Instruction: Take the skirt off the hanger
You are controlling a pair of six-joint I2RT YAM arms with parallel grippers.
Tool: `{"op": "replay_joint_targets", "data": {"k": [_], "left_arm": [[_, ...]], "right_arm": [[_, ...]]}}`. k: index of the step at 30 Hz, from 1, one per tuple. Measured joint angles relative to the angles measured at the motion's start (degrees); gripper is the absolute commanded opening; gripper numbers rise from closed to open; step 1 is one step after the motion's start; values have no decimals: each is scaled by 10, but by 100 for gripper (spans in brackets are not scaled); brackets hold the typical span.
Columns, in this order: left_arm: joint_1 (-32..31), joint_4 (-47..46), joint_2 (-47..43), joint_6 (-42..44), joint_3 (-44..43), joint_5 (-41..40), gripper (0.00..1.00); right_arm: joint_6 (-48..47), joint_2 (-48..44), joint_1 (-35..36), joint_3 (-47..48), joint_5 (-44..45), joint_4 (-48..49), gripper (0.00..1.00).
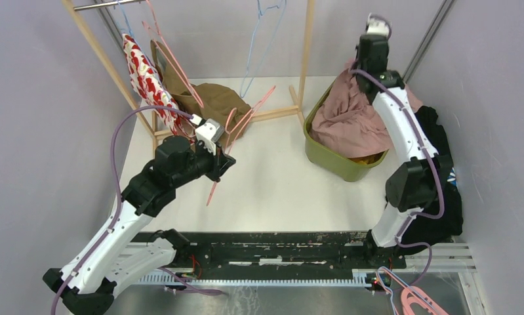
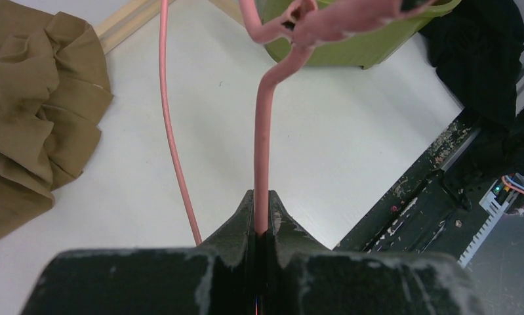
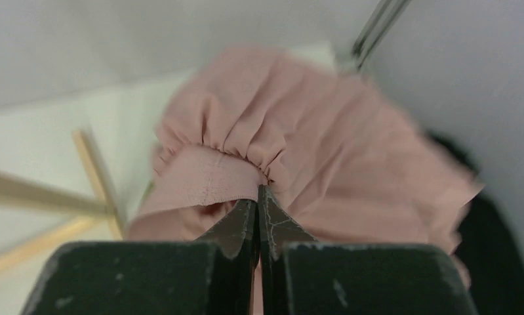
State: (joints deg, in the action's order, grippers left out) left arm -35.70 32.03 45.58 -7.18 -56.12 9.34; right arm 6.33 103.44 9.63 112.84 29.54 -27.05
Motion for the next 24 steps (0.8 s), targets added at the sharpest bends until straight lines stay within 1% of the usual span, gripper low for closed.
{"op": "replay_joint_targets", "data": {"k": [3,7,11,13,15,16,17,19,21,22,23,24], "left_arm": [[0,14,5,0,-16,0,3],[0,24,-5,0,-36,8,3],[0,41,-36,0,-36,13,3],[0,56,-50,0,-41,13,3],[0,64,-57,0,-51,12,3],[0,69,-58,0,-61,12,3],[0,70,-59,0,-71,11,3],[0,74,-57,0,-97,3,3],[0,73,-50,0,-126,-8,3],[0,73,-44,0,-142,-17,3],[0,73,-37,0,-159,-25,3],[0,73,-31,0,-172,-32,3]], "right_arm": [[75,-43,1,-160,-53,0,1],[194,-92,1,-335,-135,7,1],[322,-114,8,-454,-213,41,1],[371,-114,19,-491,-238,52,1],[408,-113,38,-508,-261,55,2],[421,-111,46,-508,-271,57,4],[431,-110,52,-507,-279,61,8],[444,-105,63,-495,-291,59,18],[442,-97,67,-468,-290,38,32],[435,-89,67,-443,-285,19,41],[426,-80,67,-412,-275,0,46],[412,-68,67,-371,-260,-24,49]]}}
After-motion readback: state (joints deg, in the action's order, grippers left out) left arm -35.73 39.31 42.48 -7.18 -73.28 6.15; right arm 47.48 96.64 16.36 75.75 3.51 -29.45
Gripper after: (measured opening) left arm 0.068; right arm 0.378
